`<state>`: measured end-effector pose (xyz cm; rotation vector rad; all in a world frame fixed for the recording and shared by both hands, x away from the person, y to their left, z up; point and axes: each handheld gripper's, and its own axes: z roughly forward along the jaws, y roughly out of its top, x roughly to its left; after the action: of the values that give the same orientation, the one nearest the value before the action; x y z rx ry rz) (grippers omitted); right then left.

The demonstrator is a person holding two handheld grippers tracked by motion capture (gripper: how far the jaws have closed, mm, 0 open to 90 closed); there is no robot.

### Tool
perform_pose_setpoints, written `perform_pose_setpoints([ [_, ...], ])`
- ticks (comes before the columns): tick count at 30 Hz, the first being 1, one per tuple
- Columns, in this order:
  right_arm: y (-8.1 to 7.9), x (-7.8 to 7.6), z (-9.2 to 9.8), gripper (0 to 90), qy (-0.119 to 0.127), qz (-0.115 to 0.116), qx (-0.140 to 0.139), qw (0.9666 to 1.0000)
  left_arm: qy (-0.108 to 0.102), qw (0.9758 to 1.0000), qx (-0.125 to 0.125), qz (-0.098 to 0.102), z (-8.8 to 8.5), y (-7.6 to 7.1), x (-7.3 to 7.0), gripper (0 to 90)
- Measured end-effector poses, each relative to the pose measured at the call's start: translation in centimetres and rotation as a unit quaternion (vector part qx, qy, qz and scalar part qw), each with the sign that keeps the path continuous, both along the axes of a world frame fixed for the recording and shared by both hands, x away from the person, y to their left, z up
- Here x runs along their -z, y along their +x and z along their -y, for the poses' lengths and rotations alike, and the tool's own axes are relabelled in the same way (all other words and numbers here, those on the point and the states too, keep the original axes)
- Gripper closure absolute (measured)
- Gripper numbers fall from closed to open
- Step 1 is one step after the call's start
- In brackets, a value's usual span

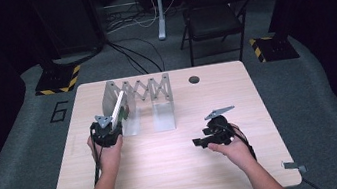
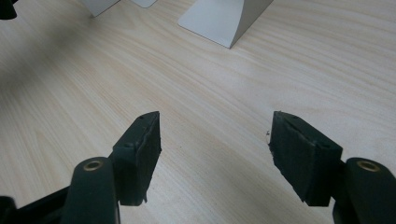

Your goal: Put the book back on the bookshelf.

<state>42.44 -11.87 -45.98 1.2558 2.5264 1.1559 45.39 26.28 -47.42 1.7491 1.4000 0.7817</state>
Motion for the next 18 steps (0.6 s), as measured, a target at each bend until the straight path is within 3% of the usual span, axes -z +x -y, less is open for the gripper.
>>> perform_pose_setpoints([
  [10,-0.09,-0.03,-0.07,33.6,-0.001,-0.003,0.002,1.0,-0.005,1.0,-0.007,0.001,-0.16,-0.15,-0.23,66.1],
  [18,-0.13,-0.03,-0.13,33.6,-0.001,-0.006,0.003,1.0,0.006,1.0,-0.004,0.001,-0.1,-0.51,-0.53,64.2],
])
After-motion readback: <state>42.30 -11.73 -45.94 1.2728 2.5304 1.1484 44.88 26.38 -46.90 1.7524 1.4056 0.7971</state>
